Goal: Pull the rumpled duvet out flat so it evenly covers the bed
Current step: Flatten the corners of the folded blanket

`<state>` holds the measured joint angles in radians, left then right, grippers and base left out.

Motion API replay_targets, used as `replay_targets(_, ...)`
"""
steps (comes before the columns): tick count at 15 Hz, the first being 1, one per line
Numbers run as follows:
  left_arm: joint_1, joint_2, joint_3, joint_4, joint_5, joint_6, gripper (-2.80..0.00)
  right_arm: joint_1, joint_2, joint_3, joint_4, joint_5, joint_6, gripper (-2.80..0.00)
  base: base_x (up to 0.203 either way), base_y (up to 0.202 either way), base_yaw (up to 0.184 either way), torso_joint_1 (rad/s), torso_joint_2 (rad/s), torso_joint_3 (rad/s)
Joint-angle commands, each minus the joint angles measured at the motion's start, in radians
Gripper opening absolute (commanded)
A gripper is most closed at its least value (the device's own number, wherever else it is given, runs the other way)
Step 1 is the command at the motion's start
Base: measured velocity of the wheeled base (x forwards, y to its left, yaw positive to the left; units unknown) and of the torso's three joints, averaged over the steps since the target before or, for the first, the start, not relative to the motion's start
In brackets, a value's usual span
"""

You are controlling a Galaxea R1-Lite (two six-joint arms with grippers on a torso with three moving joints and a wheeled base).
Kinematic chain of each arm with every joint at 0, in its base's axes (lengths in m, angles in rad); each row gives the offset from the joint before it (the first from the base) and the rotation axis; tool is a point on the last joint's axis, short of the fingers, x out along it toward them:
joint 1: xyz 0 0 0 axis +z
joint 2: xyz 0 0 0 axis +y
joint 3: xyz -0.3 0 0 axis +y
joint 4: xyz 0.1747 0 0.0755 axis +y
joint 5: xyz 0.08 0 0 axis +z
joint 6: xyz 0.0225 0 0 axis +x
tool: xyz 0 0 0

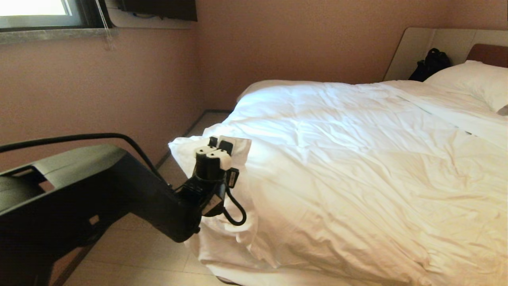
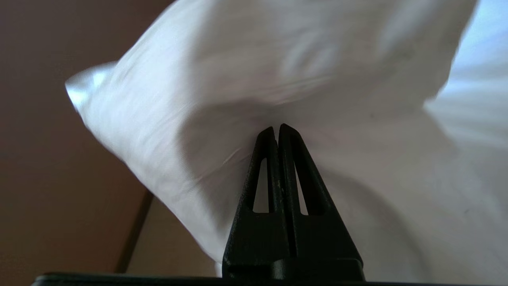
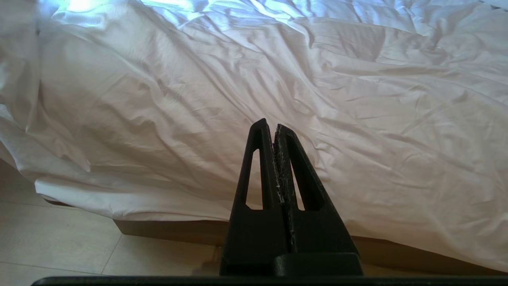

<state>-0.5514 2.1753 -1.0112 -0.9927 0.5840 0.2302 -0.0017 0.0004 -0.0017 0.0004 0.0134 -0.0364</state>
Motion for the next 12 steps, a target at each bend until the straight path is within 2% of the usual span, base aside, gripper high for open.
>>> replay_targets(1, 0.036, -0.063, 0.089, -0.023, 0.003, 0.001, -2.80, 0.000, 0.000, 0.000, 0.000, 0.000, 0.000, -2.80, 0.000, 0.000, 0.000, 0.000, 0.00, 0.000)
replay_targets(3, 0.073, -0.097, 0.156, -0.061, 0.002, 0.001, -2.80, 0.000, 0.000, 0.000, 0.000, 0.000, 0.000, -2.80, 0.000, 0.000, 0.000, 0.000, 0.00, 0.000)
replay_targets(7, 0.091, -0.098, 0.270, -0.115, -0.004, -0.018, -2.80, 0.000, 0.000, 0.000, 0.000, 0.000, 0.000, -2.80, 0.000, 0.000, 0.000, 0.000, 0.00, 0.000)
replay_targets(12, 0.093, -0.058, 0.298, -0.139, -0.007, -0.022, -2.80, 0.000, 0.000, 0.000, 0.000, 0.000, 0.000, -2.80, 0.000, 0.000, 0.000, 0.000, 0.00, 0.000)
